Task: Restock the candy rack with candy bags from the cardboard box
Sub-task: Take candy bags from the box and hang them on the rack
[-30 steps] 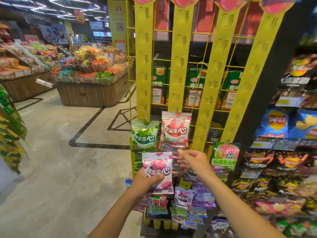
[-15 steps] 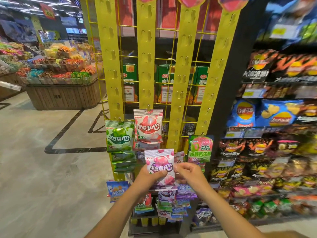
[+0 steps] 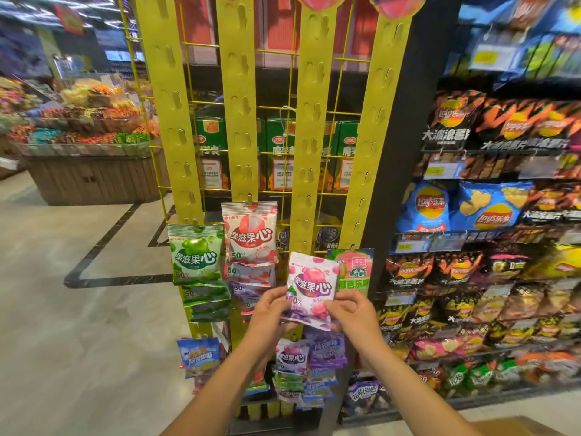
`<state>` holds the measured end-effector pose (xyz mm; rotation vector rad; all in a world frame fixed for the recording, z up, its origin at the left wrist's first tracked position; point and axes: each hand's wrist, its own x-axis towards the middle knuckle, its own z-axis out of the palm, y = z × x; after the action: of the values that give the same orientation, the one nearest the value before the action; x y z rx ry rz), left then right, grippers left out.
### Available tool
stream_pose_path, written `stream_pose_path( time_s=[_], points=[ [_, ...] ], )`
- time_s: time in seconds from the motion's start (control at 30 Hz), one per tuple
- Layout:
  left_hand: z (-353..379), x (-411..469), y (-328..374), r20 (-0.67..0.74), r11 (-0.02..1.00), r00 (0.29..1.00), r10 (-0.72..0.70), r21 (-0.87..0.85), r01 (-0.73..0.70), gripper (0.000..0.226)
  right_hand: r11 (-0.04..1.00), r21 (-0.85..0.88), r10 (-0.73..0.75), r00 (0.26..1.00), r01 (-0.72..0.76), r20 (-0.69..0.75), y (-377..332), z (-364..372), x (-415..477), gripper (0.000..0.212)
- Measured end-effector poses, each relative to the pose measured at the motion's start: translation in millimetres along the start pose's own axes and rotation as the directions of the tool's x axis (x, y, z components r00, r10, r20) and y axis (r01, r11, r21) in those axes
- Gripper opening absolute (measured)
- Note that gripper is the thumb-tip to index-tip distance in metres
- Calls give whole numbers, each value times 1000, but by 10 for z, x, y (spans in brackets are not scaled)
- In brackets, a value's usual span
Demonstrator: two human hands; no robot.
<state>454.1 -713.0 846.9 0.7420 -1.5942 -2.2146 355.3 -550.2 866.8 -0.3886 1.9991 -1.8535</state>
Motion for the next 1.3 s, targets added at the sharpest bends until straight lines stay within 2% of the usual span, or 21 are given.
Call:
stream_pose_path(
  time_s=[0.1, 0.23, 0.43, 0.67, 0.9, 1.07, 1.17, 1.3],
  points=[
    [1, -25, 27, 0, 997, 998, 65, 47, -65, 17, 997, -62, -57, 997, 54, -44, -5, 15, 92, 18],
    [-23, 15, 13, -36, 991, 994, 98, 93, -95, 19, 992, -88, -96, 994, 92, -45, 31, 41, 199, 10],
    [-91, 130, -136, -109, 981, 991, 84, 181, -63, 31, 989, -119, -95, 995, 91, -29, 166, 78, 303, 10],
    [-172, 194, -263, -91, 977, 995, 41, 213, -21, 38, 986, -139, -93, 996, 89, -16, 294, 114, 331, 13],
    [-214, 233, -327, -64, 960, 998, 11, 279, 7, 41, 975, -213, -70, 998, 67, -6, 433, 158, 352, 21],
    [-268, 237, -412, 16, 900, 1000, 10, 436, -16, 62, 968, -251, -21, 1000, 25, 19, 565, 227, 364, 36],
    [-280, 246, -440, 62, 858, 997, -54, 513, 15, 73, 961, -275, -12, 998, 27, 54, 602, 274, 360, 44],
    [-268, 256, -445, 98, 835, 991, -85, 550, 18, 78, 960, -279, 27, 995, 0, 93, 626, 323, 375, 53]
  ],
)
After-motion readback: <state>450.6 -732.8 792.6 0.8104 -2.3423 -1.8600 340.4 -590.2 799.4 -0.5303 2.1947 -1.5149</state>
